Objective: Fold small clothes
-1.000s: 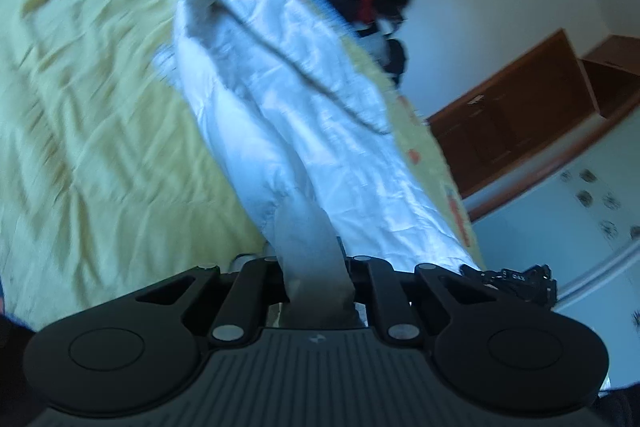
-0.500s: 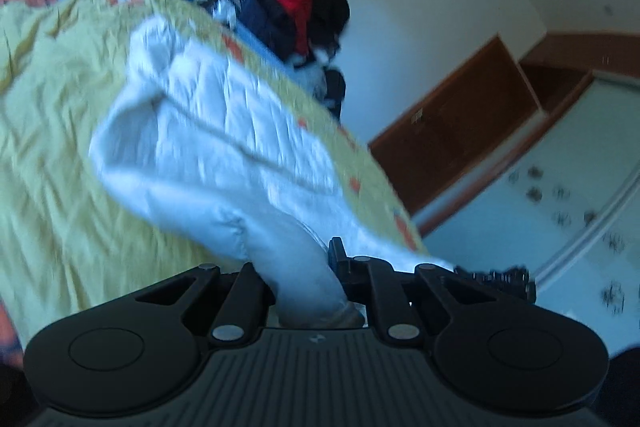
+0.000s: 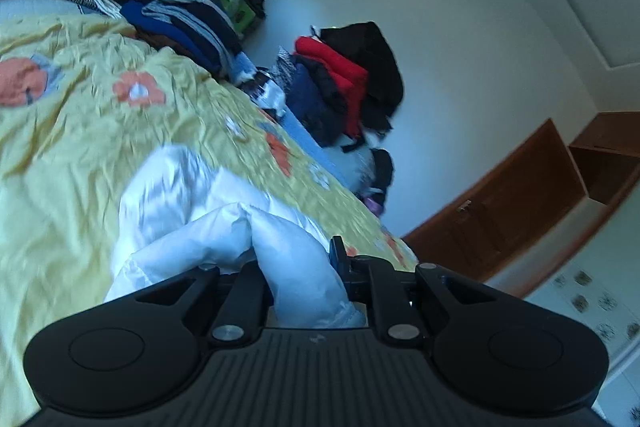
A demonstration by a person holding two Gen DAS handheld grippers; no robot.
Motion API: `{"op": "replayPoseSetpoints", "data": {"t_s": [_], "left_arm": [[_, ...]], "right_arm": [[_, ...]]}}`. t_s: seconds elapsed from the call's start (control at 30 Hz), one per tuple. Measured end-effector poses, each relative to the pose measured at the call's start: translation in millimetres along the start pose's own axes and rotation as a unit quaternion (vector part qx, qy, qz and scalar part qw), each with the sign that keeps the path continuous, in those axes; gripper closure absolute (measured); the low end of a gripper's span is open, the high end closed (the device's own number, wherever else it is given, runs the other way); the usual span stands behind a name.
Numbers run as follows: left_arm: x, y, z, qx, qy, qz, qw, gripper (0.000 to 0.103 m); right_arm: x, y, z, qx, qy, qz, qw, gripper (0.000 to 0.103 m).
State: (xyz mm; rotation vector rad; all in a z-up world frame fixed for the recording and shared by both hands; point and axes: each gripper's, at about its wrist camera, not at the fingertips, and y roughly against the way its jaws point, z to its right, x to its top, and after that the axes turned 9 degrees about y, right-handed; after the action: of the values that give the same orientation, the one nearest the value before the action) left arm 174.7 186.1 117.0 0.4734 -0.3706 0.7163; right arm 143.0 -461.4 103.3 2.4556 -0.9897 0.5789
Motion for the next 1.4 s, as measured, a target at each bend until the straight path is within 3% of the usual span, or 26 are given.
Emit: {"op": "replayPoseSetpoints", "data": {"t_s": [0.2,0.43,0.57,0.8,1.0,1.23,1.4], "left_arm": [[27.8,-47.6,-16.5,0.043,0.029,0.015,0.9985,0.091],[29.1,-95.3,-60.8,0.109,0.069,0.004,0.9916,0.091],[23.9,-114.7,-86.0,0.127,0.096,-0.007,0.9872,0.090],[16.2,-141.9,-94.0,0.165,0.068,-0.020,0.9839,0.090],[20.9,-144.9,-89.9,0.177,0.082,-0.020,0.9806,0.090],[45.9,-120.7,-80.8,0.123,0.113,0.027,0.9856,0.090],[49.2,-146.3,-79.9,0.157,0.100,0.029,0.9820,0.090]], "right_arm": [[34.5,-57.8,32.9,-0.027,-0.021,-0.007,0.999,0.089],[35.5,-107.6,89.9,-0.079,-0.057,-0.039,0.995,0.089],[25.4,-125.3,124.1,-0.084,-0.094,-0.052,0.991,0.094],[10.7,-135.4,153.0,-0.053,-0.124,-0.045,0.990,0.093],[16.0,-134.8,146.1,-0.060,-0.113,-0.047,0.991,0.094],[50.0,-124.2,125.0,-0.035,-0.093,-0.021,0.995,0.090],[60.1,-146.0,134.0,-0.057,-0.103,-0.021,0.993,0.089]]}}
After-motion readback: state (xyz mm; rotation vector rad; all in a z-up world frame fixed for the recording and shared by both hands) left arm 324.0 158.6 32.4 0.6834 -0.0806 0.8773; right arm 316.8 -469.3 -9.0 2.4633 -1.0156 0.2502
